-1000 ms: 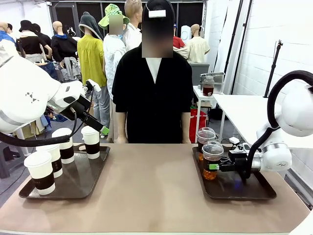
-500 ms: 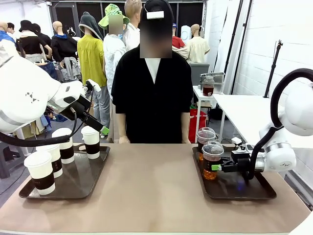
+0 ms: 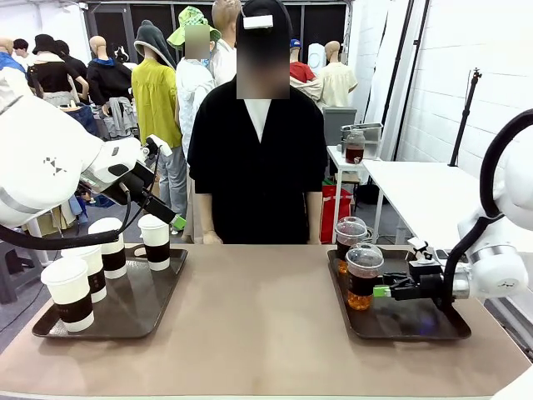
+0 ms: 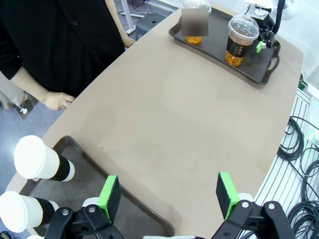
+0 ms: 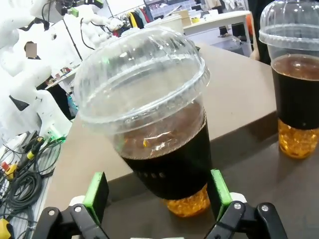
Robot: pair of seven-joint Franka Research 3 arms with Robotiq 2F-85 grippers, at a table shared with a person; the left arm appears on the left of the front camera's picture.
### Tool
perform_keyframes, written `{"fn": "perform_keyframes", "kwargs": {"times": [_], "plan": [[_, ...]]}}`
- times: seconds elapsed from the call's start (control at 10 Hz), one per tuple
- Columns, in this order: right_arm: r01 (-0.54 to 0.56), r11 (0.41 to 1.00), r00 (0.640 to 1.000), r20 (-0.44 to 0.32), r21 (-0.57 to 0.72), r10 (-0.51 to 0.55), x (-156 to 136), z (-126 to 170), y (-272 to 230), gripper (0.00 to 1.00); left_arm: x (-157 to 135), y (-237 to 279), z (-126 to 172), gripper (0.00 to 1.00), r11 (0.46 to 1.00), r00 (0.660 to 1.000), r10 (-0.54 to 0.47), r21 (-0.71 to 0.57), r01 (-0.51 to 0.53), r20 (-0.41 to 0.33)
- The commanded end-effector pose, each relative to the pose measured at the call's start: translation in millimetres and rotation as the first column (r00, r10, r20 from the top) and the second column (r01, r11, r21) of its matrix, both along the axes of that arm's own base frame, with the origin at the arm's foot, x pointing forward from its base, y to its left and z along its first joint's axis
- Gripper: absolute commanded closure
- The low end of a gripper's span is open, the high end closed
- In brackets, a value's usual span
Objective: Distribute the coffee onto the tray.
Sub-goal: Pick up another iced Americano from the middle of the table and place it on the right Handle tray.
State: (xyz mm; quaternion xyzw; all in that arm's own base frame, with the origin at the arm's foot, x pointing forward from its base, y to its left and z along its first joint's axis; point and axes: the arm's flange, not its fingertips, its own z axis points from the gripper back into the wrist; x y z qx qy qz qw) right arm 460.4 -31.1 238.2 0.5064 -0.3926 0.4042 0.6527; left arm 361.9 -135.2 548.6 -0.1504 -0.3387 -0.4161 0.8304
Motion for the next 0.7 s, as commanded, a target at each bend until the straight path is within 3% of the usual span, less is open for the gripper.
{"fn": "perform_keyframes", "kwargs": {"times": [0.0,0.2,0.3,0.6], "plan": [[0.039,0.998,0.999,0.003,-0.042,-0.039,-18.6,7.9,-6.7,0.00,0.8,0.8,0.3,0.00,1.000,1.000,0.004,-0.002,-0.004,-0.006],[0.091,0.991,0.996,-0.004,-0.099,-0.092,-23.2,9.4,-3.6,0.00,0.8,0.8,0.3,0.00,1.000,1.000,0.004,-0.002,-0.004,-0.006],[0.038,0.999,0.999,-0.001,-0.025,-0.038,-12.4,4.0,-10.9,0.00,0.8,0.8,0.3,0.00,1.000,1.000,0.004,-0.002,-0.004,-0.006],[0.038,0.999,0.999,-0.001,-0.025,-0.038,-12.4,4.0,-10.9,0.00,0.8,0.8,0.3,0.00,1.000,1.000,0.004,-0.002,-0.004,-0.006]]}}
